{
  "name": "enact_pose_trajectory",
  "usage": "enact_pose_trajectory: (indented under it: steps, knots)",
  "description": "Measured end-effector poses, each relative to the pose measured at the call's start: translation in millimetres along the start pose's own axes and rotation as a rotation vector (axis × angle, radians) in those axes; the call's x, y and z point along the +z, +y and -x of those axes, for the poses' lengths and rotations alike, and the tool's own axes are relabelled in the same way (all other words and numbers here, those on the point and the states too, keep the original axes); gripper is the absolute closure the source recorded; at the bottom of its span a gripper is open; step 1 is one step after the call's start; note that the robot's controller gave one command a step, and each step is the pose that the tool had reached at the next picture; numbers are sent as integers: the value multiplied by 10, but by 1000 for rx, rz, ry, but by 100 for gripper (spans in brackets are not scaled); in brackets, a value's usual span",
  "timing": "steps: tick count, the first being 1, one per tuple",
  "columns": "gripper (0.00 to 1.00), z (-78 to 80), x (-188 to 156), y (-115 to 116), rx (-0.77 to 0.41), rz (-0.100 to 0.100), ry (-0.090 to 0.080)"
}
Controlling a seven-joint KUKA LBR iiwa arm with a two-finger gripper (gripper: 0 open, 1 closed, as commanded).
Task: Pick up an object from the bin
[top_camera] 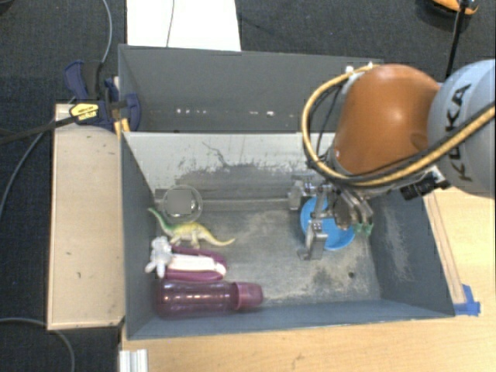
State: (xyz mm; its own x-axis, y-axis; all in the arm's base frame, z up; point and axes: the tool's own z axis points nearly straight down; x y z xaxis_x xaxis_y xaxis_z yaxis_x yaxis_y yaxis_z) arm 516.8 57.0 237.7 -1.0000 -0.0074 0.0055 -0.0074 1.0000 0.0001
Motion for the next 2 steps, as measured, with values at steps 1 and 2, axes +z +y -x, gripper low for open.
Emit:
enact_pose_trajectory:
  steps: [1, 2]
  knots:
    - [0, 15, -45, -3, 2, 1, -9]
    - [0, 75, 274, -122, 43, 2, -16]
